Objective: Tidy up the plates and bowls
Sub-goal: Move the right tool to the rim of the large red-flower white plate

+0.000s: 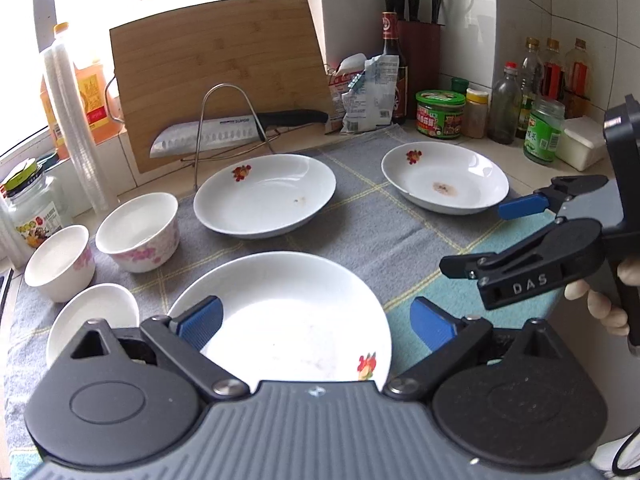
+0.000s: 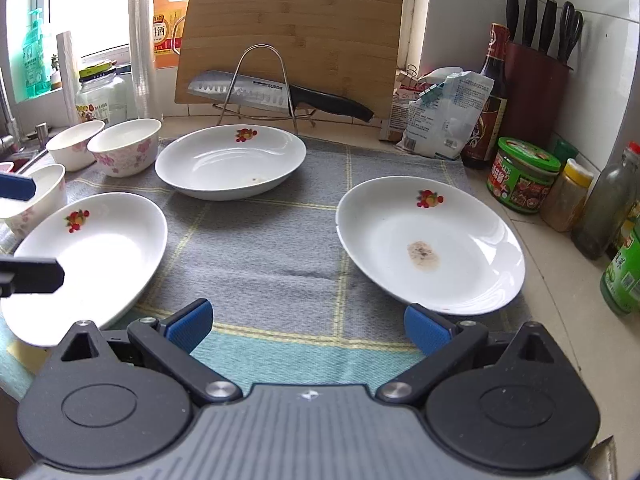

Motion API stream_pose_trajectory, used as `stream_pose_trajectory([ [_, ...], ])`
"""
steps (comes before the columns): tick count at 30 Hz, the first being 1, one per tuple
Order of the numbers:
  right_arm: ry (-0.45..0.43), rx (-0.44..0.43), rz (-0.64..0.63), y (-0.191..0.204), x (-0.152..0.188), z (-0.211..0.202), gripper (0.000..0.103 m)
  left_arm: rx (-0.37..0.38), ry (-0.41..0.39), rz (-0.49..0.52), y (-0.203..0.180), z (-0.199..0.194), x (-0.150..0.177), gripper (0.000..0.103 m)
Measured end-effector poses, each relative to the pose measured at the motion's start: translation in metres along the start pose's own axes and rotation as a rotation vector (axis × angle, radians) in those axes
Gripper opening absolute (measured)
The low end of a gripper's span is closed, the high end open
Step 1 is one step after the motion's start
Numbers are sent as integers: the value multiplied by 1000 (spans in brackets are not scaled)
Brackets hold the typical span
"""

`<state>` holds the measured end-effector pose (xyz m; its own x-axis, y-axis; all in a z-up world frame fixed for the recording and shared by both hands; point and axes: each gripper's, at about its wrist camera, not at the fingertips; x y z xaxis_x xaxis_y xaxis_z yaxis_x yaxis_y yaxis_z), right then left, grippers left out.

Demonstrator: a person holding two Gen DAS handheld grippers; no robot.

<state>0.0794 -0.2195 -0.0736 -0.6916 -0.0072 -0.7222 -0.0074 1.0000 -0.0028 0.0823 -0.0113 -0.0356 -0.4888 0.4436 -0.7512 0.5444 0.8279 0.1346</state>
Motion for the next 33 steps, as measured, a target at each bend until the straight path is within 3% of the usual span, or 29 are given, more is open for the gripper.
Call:
stream_pose_trajectory([
  [9,18,13,-1,48,-6,-11,103,30,54,-26,44,-21,48,99],
  [18,81,-93,-9,78,-18,-2,103,-9,143,-51,59,-8,89,99],
  [23,159,-172,-44,88,-22,19,103,-5,163,-83,56,3,96,99],
  [33,250,-353,-116,80,-40,69,103,-1,159,-49,50,23,81,100],
])
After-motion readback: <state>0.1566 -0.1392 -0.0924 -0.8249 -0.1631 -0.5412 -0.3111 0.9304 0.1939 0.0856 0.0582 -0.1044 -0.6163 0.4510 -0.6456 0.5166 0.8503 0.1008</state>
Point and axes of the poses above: each gripper's, at about its wrist camera, not at the fingertips, and z roughly the way its jaws point, y to its left, x to its underside, and after that the axes turned 4 degrees about -x, right-handed
